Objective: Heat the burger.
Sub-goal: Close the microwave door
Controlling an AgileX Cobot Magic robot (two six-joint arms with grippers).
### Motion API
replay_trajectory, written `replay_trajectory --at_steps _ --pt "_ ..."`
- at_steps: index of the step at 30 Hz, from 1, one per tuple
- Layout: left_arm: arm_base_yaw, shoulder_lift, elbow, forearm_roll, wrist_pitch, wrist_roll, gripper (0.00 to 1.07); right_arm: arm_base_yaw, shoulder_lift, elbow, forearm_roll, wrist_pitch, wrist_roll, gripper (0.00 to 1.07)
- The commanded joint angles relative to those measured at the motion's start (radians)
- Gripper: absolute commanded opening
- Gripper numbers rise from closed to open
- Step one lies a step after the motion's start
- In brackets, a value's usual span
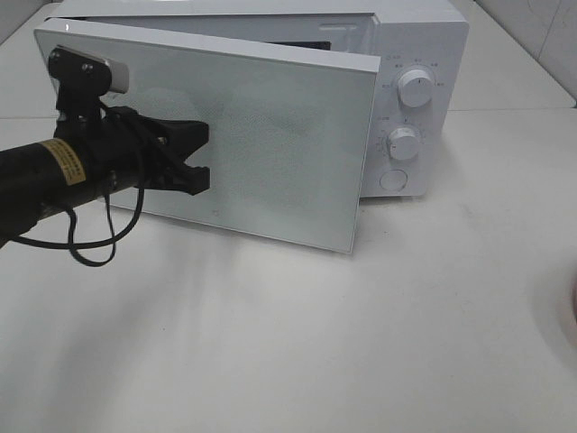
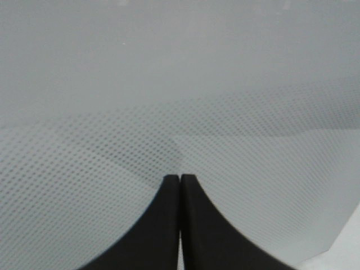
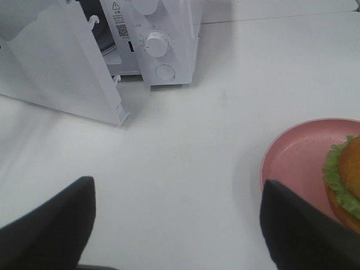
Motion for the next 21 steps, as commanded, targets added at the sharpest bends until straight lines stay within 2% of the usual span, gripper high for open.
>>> replay_trajectory --at_steps 1,7,15,21 --pt "-0.038 0.036 -0.079 -0.049 0.039 0.001 0.0 -0.007 -0.028 0.003 0.006 -0.007 -0.008 0.76" --pt "-0.07 0.076 -0.173 -0.072 0.107 0.002 0.0 -0.007 -0.028 0.003 0.006 -0.007 -0.008 0.76" --pt "-0.115 0.143 -0.315 -0.169 0.172 0.003 0.0 -0.007 -0.028 0.003 0.006 -0.007 -0.008 0.76" --pt "-0.145 0.181 -0.399 -0.179 0.209 0.004 0.0 -0.007 -0.028 0.003 0.006 -0.007 -0.008 0.76"
